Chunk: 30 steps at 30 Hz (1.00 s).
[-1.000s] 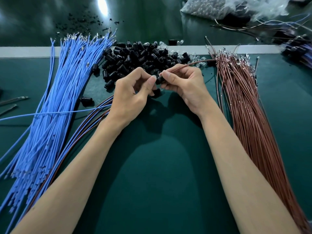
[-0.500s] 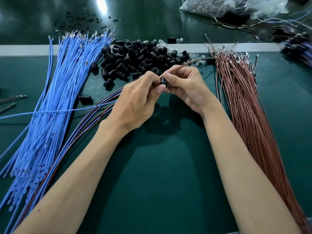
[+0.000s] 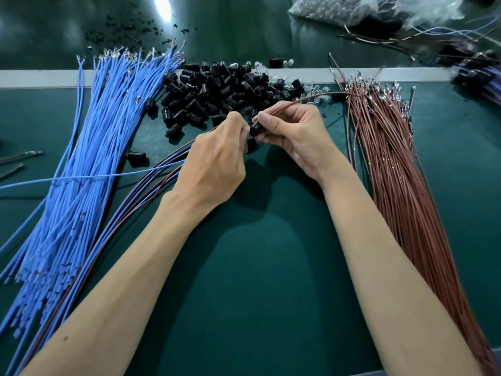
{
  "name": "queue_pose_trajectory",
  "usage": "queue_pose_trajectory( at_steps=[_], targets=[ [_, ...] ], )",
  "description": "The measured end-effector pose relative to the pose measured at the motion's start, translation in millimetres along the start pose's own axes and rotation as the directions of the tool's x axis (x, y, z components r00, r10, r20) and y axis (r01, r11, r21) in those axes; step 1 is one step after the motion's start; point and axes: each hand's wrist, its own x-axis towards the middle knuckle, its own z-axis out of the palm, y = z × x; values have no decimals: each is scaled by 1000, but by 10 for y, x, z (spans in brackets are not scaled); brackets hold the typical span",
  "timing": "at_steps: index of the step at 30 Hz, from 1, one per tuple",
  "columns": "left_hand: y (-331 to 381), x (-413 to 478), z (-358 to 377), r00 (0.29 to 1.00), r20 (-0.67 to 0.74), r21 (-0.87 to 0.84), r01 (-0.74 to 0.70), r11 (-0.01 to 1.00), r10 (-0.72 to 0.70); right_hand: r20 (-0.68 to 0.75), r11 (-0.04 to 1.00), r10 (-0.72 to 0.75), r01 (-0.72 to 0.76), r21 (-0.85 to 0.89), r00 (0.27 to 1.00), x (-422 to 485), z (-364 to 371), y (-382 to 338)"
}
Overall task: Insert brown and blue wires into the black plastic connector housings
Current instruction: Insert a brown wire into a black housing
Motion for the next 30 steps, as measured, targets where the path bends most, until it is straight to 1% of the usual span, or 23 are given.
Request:
queue_pose_trajectory(
  at_steps=[4, 10, 13, 17, 19, 22, 24, 27, 30],
  targets=[
    [-22, 15, 2, 1000, -21, -56, 2, 998, -3, -49, 1000, -17, 17, 1, 999, 12, -6, -7],
    [-27, 24, 1, 996, -85, -101, -36, 994, 27, -54, 1000, -26, 26, -14, 998, 12, -7, -6],
    [-38, 13, 3, 996, -92, -103, -19, 995, 9, -62, 998, -45, 43, -34, 997, 7, 5, -2],
    [-37, 30, 1, 990, -104, -110, 82, 991, -93, -66, 988, -107, 99, -120, 992, -4, 43, 16],
    [-46, 51, 1, 986, -85, -172, 130, 977, -146, -54, 982, -131, 122, -144, 990, -12, 50, 16],
    [-69, 76, -13, 970, -60, -317, 207, 926, -237, -24, 983, -143, 140, -119, 989, -15, 43, 10],
    [-76, 79, -16, 957, -48, -368, 250, 896, -287, 8, 986, -131, 131, -108, 991, -11, 37, 4],
    [-77, 90, -16, 932, -31, -454, 308, 836, -361, 62, 996, -77, 79, -38, 995, -5, 8, -5],
    [-86, 93, -27, 926, -23, -481, 320, 816, -377, 75, 997, -70, 72, -37, 995, -4, -5, -9]
  ],
)
